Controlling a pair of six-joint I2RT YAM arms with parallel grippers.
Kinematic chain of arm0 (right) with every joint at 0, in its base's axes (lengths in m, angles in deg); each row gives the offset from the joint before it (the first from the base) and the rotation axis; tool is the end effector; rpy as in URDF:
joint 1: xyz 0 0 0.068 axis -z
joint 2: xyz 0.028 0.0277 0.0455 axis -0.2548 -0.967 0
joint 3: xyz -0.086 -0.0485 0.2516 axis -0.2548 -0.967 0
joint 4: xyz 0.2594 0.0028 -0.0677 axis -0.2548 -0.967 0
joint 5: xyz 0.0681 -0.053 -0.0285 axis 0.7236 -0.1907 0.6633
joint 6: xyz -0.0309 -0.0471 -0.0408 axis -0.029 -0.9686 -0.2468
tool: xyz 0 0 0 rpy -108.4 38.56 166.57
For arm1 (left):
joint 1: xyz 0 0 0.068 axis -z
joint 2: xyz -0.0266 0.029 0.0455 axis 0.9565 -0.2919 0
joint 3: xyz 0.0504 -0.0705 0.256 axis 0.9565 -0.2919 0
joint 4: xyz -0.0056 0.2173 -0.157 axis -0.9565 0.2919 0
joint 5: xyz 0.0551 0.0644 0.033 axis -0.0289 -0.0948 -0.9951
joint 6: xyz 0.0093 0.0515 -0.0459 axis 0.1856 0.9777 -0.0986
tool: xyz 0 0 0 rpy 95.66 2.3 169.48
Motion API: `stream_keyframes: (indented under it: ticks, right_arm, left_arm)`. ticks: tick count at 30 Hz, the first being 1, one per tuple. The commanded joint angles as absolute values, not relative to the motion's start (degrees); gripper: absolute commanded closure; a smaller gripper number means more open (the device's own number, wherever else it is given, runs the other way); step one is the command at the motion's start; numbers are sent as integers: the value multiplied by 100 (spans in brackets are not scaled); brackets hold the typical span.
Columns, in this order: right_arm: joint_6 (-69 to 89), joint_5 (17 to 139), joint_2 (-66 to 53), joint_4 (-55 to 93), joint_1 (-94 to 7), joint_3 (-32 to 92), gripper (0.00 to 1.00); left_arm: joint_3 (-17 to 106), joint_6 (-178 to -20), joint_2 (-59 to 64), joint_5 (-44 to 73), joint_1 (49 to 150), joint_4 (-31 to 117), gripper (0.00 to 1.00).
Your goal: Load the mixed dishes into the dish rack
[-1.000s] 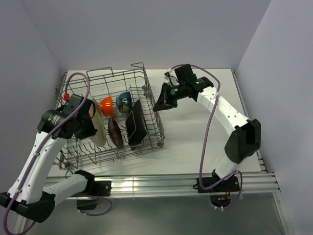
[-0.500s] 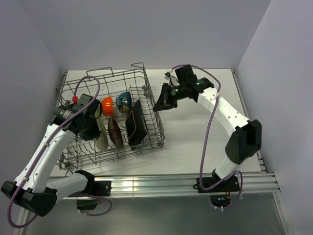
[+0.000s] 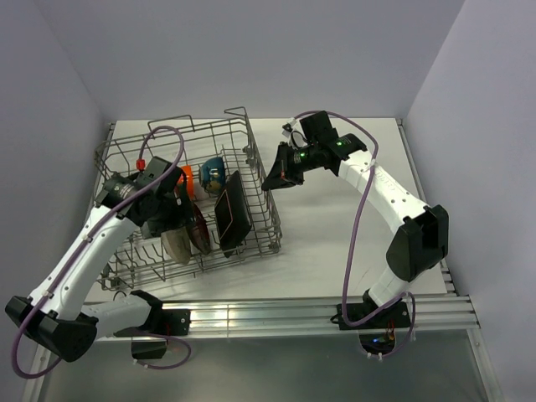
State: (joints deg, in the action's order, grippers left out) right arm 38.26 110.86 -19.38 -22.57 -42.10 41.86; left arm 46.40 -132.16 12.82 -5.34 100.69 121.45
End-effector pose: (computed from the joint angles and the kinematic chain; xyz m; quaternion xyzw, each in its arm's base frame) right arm 0.3131 0.2030 0.3196 -0.0617 0.8847 0.4467 0.1181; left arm 0.1832 -0.0832 0.3283 -0.1670 0.9623 -0.0336 0.2119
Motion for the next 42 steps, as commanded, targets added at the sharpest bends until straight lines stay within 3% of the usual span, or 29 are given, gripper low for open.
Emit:
stream_keyframes:
  ticks: [1, 2, 10, 16, 22, 28, 36, 42]
  right_arm:
    - [3603, 10774, -1863, -2490, -4262, 3968, 100]
    - [3595, 10783, -1872, -2507, -4280, 3977, 100]
    - [3542, 10845, -2021, -2683, -4587, 4205, 99]
    - [4216, 11590, -1977, -2210, -4930, 3969, 100]
    - [5507, 12137, -1986, -1182, -5001, 3678, 100]
    - [7644, 12225, -1898, 1005, -5027, 2975, 100]
    - [9928, 11627, -1705, 3397, -4974, 1772, 100]
    - [10424, 11487, -1661, 4242, -4957, 1332, 100]
  left_arm:
    - [5271, -13532, 1420, -883, 10107, 12048, 14]
    - [5404, -13594, 1472, -1006, 10107, 12187, 1]
    - [5924, -14235, 2008, -1772, 10080, 12382, 1]
    - [6133, -14720, 2580, -2281, 10080, 12112, 1]
    - [6380, -14403, 2747, -1869, 10072, 11302, 1]
    - [6179, -14403, 2659, -1078, 10080, 10801, 1]
    - [5854, -14535, 2870, -673, 10072, 10413, 1]
    - [5757, -14570, 2967, -647, 10080, 10378, 1]
